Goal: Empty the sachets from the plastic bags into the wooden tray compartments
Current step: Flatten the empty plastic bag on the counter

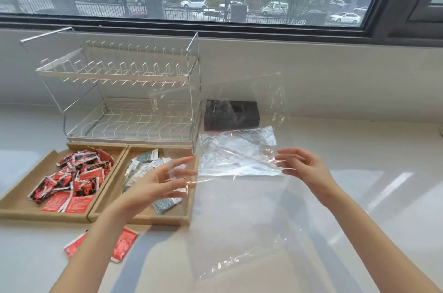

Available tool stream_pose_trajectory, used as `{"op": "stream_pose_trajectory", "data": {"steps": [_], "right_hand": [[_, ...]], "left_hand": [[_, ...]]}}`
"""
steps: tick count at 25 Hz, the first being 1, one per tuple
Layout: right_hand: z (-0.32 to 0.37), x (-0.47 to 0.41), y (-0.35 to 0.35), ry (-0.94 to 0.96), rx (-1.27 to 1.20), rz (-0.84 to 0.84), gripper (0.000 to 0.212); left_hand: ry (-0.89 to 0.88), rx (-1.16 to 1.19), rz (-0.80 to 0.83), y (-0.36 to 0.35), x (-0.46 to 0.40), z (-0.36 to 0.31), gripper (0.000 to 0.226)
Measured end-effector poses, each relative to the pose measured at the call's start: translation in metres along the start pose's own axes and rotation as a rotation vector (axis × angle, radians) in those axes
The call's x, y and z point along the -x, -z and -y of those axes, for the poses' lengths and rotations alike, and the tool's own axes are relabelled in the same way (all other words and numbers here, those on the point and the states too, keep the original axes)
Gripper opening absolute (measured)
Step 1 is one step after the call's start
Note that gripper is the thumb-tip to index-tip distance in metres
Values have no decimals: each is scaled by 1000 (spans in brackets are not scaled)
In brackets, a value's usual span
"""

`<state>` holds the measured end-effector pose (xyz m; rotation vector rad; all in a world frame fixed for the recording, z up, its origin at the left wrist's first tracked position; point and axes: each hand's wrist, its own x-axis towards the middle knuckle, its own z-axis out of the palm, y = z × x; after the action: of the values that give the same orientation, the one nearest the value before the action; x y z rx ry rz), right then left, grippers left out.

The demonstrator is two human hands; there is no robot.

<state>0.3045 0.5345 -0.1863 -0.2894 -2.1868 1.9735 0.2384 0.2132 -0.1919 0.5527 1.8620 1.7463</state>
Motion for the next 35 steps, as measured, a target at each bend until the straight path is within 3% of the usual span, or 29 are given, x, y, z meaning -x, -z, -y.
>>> {"op": "stream_pose_trajectory", "data": {"steps": [4, 9, 14, 17, 20, 24, 26, 27, 29, 31, 33, 35], "right_hand": [[0, -5, 18, 13, -93, 3, 38], [-3, -14, 28, 58, -158, 2, 63], [-5, -22, 32, 112, -147, 30, 39], [-5, -24, 38, 118, -60, 75, 32], [-5, -21, 42, 72, 57, 98, 31], [-7, -22, 44, -47, 129, 134, 49], [-4, -22, 46, -91, 104, 164, 49], [-3, -23, 47, -102, 103, 169, 46], [-2, -25, 47, -87, 168, 142, 35], [2, -32, 45, -14, 271, 93, 26], [11, -47, 44, 76, 279, 6, 30], [29, -63, 43, 199, 235, -149, 33]], "left_hand": [[-70, -33, -82, -9, -8, -7, 76], [-72, -51, -57, -14, -8, -21, 62], [-7, -77, 25, -12, -10, -24, 76], [33, -138, 2, -8, -17, -24, 44], [21, -198, -26, -7, -20, -23, 44], [0, -55, -43, -2, -25, -21, 45], [53, -71, -19, 4, -29, -16, 21], [81, -122, -10, 6, -32, -13, 25], [135, -187, 8, 4, -36, -14, 42], [115, -270, 2, 2, -43, -23, 39], [56, -396, -49, 0, -56, -40, 36], [-106, -528, -191, -2, -73, -60, 51]]}}
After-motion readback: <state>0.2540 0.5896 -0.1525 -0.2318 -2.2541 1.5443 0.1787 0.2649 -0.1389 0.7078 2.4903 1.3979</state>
